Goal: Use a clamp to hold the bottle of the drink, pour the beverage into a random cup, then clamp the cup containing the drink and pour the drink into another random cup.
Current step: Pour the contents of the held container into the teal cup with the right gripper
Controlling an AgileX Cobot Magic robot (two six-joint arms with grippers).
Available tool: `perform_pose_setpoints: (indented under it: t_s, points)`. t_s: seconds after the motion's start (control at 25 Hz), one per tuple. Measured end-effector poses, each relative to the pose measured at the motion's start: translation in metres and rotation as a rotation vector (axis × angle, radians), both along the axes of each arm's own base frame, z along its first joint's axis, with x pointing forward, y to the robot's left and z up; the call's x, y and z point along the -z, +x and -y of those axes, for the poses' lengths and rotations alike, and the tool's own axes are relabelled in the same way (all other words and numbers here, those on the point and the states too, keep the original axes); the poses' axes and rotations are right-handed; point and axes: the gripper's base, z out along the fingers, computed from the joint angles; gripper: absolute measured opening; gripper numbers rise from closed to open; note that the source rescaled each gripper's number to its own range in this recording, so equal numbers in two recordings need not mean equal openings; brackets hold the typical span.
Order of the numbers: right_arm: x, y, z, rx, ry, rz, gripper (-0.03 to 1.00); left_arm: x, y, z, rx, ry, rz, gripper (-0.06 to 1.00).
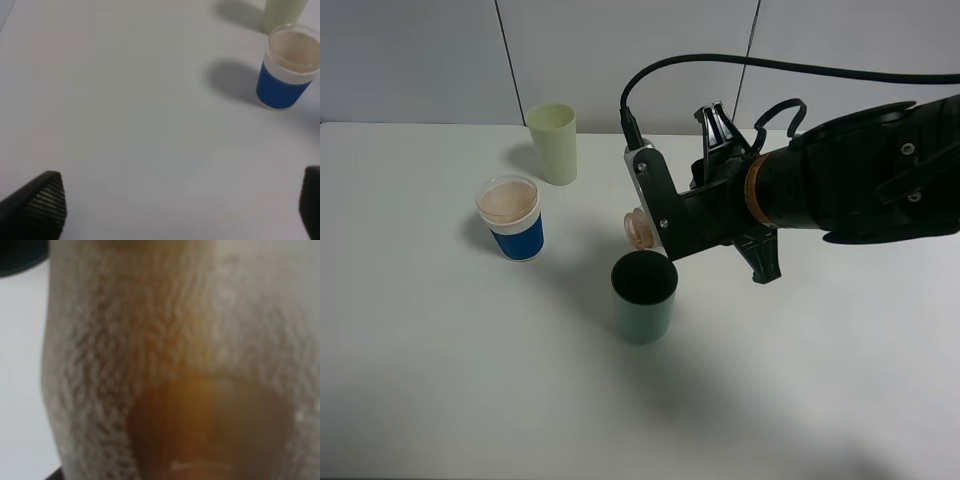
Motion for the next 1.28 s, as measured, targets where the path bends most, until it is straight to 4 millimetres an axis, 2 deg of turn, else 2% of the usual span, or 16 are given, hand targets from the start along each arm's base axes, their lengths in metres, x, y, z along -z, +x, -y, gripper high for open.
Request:
perform_pose_setpoints:
  t_s: [1.28]
  points:
    - [-0.0002, -0.0021, -0.0008, -0.048, -0.070, 0.026, 0.04, 0.0000, 0.0000, 0.0000, 0.000, 0.000, 0.000, 0.78]
